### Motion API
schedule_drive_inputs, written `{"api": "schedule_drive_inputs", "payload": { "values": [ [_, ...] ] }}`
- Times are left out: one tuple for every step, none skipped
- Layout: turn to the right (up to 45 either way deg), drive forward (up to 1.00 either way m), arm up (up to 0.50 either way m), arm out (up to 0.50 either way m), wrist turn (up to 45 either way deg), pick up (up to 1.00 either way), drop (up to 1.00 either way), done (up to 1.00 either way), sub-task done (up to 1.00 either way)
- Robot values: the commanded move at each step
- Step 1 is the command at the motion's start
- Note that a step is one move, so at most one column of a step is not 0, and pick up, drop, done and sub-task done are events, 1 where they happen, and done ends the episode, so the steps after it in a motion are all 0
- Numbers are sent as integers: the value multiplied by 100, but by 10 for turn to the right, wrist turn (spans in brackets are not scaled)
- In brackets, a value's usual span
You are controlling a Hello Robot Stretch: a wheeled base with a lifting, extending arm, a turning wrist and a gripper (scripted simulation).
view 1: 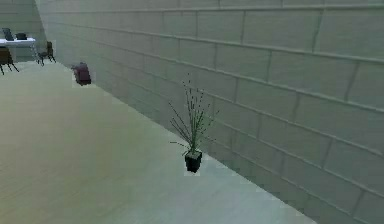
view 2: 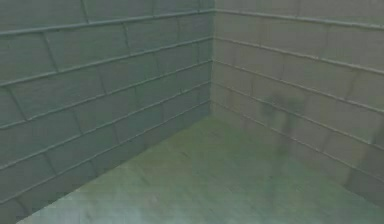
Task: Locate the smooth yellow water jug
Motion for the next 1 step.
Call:
{"api": "schedule_drive_inputs", "payload": {
  "values": [
    [-420, 0, 0, 0, 0, 0, 0, 0, 0]
  ]
}}
